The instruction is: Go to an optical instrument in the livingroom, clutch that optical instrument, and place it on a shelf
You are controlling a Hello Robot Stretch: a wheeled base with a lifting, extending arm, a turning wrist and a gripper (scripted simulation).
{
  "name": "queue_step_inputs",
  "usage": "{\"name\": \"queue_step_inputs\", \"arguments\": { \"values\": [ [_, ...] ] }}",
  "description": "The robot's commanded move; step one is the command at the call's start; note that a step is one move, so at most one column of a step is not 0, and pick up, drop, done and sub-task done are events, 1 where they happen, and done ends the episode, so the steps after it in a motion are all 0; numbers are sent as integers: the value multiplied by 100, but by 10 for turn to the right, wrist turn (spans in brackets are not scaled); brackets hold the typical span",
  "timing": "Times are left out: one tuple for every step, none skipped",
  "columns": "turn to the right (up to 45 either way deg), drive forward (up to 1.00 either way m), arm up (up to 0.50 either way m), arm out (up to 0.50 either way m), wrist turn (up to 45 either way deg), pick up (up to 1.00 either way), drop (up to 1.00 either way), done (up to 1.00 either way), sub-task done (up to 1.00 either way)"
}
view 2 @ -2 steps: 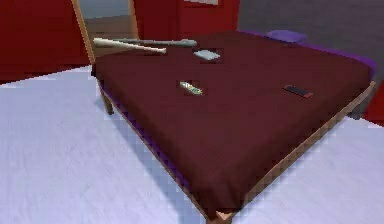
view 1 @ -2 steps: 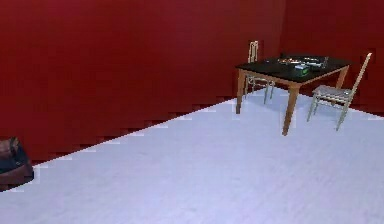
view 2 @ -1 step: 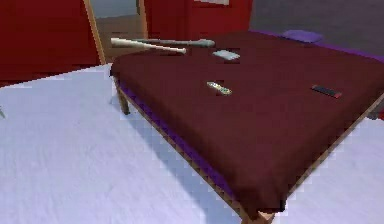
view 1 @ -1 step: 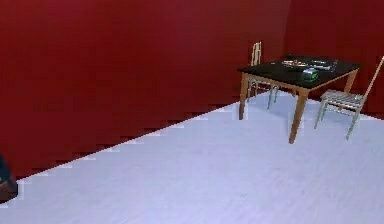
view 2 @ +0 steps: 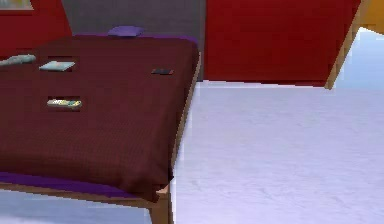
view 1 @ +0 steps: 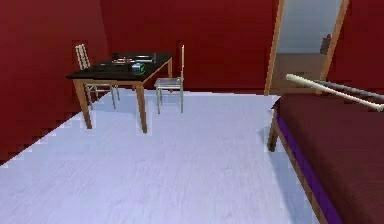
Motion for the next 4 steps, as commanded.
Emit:
{"name": "queue_step_inputs", "arguments": {
  "values": [
    [60, 0, 0, 0, 0, 0, 0, 0, 0],
    [0, 100, 0, 0, 0, 0, 0, 0, 0],
    [0, 100, 0, 0, 0, 0, 0, 0, 0],
    [0, 35, 0, 0, 0, 0, 0, 0, 0]
  ]
}}
